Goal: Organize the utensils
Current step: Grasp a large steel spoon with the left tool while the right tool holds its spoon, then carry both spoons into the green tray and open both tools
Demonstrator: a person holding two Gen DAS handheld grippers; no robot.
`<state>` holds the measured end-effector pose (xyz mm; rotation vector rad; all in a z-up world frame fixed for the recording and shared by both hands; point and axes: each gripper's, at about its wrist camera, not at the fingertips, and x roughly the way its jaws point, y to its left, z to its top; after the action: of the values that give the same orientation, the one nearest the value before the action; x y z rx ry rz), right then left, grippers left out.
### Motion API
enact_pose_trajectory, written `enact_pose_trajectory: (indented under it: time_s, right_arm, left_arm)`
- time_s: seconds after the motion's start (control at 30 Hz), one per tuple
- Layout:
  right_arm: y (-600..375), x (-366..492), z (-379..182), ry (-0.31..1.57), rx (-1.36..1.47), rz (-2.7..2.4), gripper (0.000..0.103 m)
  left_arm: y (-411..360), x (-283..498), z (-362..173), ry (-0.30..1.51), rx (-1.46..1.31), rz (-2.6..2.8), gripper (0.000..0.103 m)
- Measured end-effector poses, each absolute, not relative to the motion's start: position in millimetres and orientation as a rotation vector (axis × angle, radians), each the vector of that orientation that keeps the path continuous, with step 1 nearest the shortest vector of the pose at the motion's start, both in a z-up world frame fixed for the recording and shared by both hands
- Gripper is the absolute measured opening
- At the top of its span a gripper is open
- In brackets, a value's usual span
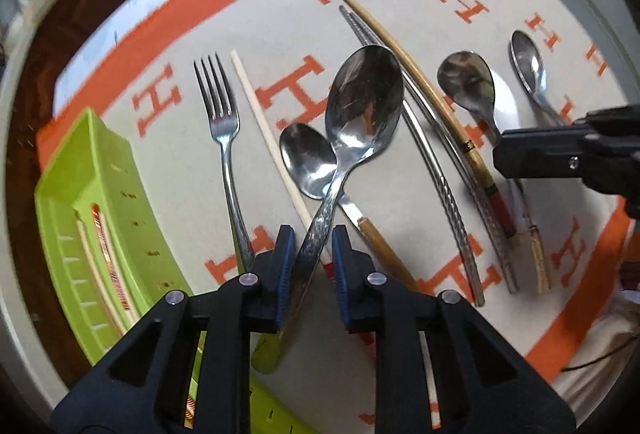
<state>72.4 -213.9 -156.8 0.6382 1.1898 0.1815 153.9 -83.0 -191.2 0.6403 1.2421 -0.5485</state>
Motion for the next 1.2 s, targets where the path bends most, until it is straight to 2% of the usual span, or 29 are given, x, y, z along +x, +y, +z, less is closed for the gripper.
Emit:
enact_pose_trajectory:
  time_s: [0.23, 0.27, 0.3, 0.5, 0.6, 0.9, 1.2]
  right_arm:
    - [-219, 72, -159, 1.184, 0.639, 0.181, 0.002]
    - [-219, 71, -159, 1.184, 0.64, 0.18, 0.002]
    - [-220, 71, -159, 1.183, 0.642, 0.179, 0.002]
    - [-227, 68, -160, 1.177, 0.653, 0.17, 0.002]
    - [-229, 67, -160, 1.174, 0.662, 0.167, 0.002]
    - [-227, 67, -159, 1.172, 0.659, 0.17, 0.002]
    - [-222, 67, -159, 1.179, 0.651, 0.169, 0.002]
  left_arm:
    - [-105, 138, -196, 1.127, 0.783, -0.45, 0.017]
    - [-106, 136, -196, 1.113, 0.787, -0.445, 0.016]
    - [-106, 136, -196, 1.115, 0.77, -0.456, 0.009]
    - [-93, 144, -181, 1.169, 0.605, -0.494, 0.0]
    - [-81, 149, -175, 1.238, 0.485, -0.535, 0.0]
    - [-63, 149, -175, 1.291, 0.346, -0.523, 0.0]
    - [-66, 154, -180, 1.284, 0.386, -0.527, 0.0]
